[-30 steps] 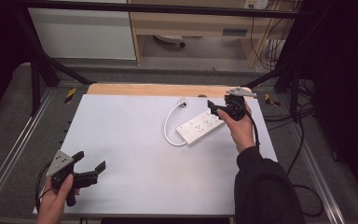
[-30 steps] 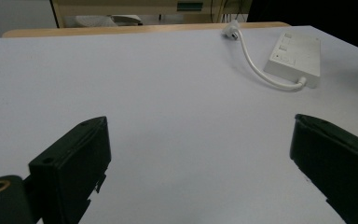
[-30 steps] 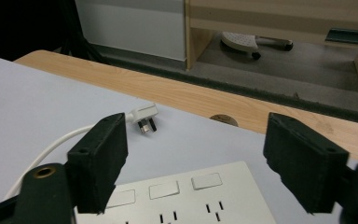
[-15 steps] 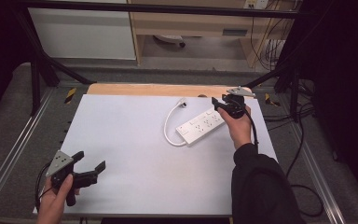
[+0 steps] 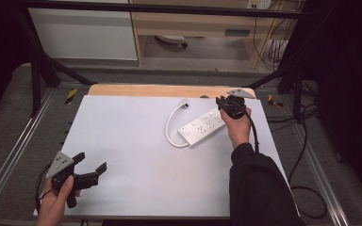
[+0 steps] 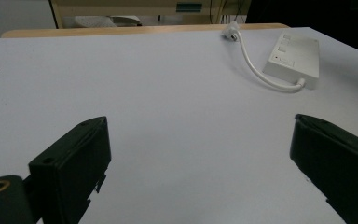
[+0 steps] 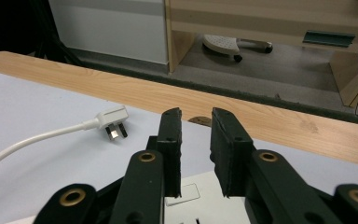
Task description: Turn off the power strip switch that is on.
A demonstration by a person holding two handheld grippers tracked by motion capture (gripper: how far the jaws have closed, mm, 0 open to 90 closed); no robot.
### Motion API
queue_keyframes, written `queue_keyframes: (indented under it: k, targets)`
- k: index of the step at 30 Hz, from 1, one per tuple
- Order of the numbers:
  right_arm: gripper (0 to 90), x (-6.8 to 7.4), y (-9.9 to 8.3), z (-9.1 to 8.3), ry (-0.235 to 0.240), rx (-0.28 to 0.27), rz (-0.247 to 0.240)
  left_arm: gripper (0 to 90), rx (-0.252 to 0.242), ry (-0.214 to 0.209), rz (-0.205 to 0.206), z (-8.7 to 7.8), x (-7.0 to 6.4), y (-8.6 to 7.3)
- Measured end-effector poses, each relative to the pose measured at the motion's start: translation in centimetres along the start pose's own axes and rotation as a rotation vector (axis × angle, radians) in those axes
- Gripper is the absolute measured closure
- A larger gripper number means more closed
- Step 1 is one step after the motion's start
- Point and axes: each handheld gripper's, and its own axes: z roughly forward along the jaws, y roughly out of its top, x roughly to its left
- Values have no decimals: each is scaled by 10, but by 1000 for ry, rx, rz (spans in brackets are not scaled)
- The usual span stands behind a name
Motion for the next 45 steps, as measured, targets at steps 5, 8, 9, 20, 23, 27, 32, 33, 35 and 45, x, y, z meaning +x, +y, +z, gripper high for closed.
queue_keyframes:
  k: [5, 8, 9, 20, 23, 27, 32, 33, 35, 45]
  targets:
    - [801, 0, -3, 4, 2, 2, -1, 51, 2, -1, 3, 0, 0, 0]
    - [820, 2, -4, 7, 4, 7, -17, 52, 1, -2, 3, 0, 0, 0]
    - [827, 2, -5, 8, 6, 7, -20, 52, 1, -2, 3, 0, 0, 0]
    - [895, 7, -11, 17, 32, 21, -15, 51, 1, -3, 8, 0, 0, 1]
    - [900, 9, -12, 19, 41, 28, -23, 51, 0, -2, 8, 0, 0, 1]
    - [900, 10, -13, 20, 49, 34, -13, 51, 0, -3, 9, 0, 0, 1]
    - [900, 11, -16, 22, 50, 47, -18, 51, 1, -2, 12, 0, 0, 1]
    - [900, 11, -16, 22, 52, 50, -15, 51, 1, -2, 12, 0, 0, 1]
    - [900, 11, -17, 23, 53, 55, -15, 52, 0, -2, 13, 0, 0, 1]
    - [900, 14, -23, 27, 64, 100, -28, 51, -2, 1, 13, -1, 0, 1]
